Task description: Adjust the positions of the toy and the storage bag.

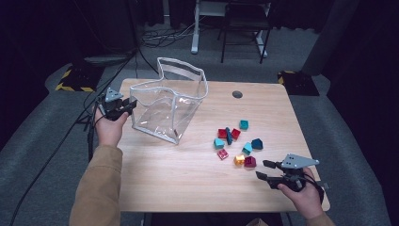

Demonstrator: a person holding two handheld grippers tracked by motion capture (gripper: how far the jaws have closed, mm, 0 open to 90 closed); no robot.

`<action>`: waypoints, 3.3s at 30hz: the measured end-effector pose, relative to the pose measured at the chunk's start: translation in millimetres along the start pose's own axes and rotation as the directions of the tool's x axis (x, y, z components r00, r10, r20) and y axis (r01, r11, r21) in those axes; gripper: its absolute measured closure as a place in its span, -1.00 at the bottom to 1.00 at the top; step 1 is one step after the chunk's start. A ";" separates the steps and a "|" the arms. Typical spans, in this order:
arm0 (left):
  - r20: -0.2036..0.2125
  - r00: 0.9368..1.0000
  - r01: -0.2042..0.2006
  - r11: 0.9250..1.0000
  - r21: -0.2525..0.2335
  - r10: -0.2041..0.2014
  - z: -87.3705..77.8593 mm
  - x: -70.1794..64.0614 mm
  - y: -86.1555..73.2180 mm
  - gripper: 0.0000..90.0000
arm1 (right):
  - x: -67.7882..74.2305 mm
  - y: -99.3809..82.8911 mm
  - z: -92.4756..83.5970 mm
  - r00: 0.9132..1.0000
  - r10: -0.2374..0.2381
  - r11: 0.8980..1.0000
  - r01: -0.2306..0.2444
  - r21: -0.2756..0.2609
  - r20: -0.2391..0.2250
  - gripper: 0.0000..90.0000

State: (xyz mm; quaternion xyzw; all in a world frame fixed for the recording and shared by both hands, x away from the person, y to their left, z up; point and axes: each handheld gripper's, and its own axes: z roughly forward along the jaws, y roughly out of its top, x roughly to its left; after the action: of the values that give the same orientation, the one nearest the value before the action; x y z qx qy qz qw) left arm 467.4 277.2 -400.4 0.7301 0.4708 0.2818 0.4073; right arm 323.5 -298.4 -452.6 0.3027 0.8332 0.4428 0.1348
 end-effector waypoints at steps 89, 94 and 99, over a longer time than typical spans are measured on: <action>0.433 0.859 -0.246 0.962 -0.121 0.274 -132.0 -215.2 -74.1 0.04 | 65.7 28.5 -15.3 0.979 -0.115 0.993 0.113 -0.021 -0.170 0.16; 0.406 0.873 -0.251 0.963 -0.099 0.269 -137.1 -201.9 -80.6 -0.19 | 48.1 27.8 -29.9 0.991 -0.082 0.997 0.080 -0.022 -0.108 0.03; 0.338 0.905 -0.265 0.964 -0.020 0.256 -132.4 -188.8 -86.1 -0.23 | 34.0 27.1 -37.3 0.997 -0.054 0.998 0.052 -0.028 -0.054 -0.06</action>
State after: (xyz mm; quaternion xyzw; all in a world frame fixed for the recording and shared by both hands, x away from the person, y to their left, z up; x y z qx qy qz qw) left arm 247.6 167.0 -412.3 0.8291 0.2959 0.1980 0.4310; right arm 289.0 -290.2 -407.6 0.2664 0.8383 0.4583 0.1274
